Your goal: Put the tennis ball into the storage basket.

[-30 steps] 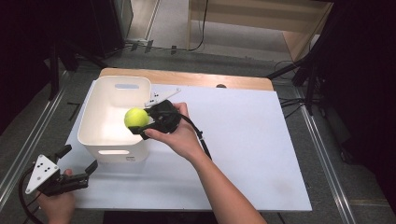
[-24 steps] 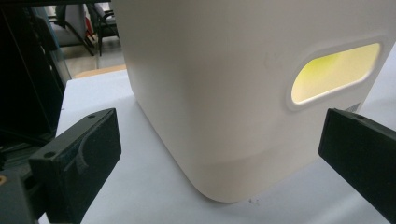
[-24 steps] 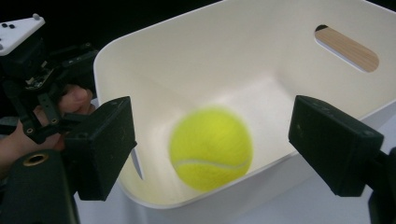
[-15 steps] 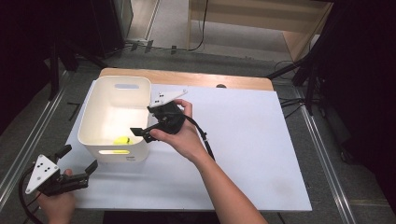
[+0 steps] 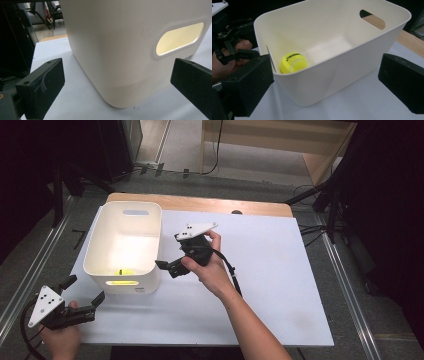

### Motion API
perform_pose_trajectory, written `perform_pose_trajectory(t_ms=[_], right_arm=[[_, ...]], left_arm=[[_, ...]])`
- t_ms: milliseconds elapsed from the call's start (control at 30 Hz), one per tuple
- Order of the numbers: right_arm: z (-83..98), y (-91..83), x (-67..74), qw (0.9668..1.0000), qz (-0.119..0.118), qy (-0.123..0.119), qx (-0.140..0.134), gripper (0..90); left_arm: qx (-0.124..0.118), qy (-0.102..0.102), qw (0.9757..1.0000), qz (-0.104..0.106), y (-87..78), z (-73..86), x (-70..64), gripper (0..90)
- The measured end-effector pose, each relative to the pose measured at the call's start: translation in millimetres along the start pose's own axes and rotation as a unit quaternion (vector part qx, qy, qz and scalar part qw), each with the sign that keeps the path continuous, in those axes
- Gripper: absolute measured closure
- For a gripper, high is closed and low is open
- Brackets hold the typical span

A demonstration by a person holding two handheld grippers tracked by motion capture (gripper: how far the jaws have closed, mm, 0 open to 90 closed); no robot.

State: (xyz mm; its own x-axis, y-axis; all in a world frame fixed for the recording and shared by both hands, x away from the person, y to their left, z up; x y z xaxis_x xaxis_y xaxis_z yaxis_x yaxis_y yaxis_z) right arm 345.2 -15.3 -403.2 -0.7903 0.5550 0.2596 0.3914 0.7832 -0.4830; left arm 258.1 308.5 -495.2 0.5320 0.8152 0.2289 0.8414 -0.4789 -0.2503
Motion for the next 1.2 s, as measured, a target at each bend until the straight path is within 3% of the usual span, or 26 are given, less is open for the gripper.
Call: perform_pose_trajectory(t_ms=[1200], right_arm=[[54.8,-64.5,-43.1,0.9973,0.060,0.032,-0.025,0.0]], left_arm=[[0.002,0.006,1.0000,0.000,1.0,0.1,-0.4,0.0]])
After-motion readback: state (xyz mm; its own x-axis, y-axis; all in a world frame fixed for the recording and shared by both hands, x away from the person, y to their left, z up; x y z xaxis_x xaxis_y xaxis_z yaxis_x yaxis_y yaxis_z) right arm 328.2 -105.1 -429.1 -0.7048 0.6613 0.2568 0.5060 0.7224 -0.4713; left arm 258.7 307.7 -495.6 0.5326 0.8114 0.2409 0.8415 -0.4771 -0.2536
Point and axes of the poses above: each handheld gripper's, and its own axes: y roughly forward along the jaws, z roughly out of its underside, x roughly to its left, the point moved 4 cm from there along y, roughly forward along the jaws, and after that the axes turned 10 degrees about y, right-handed, at the moved point
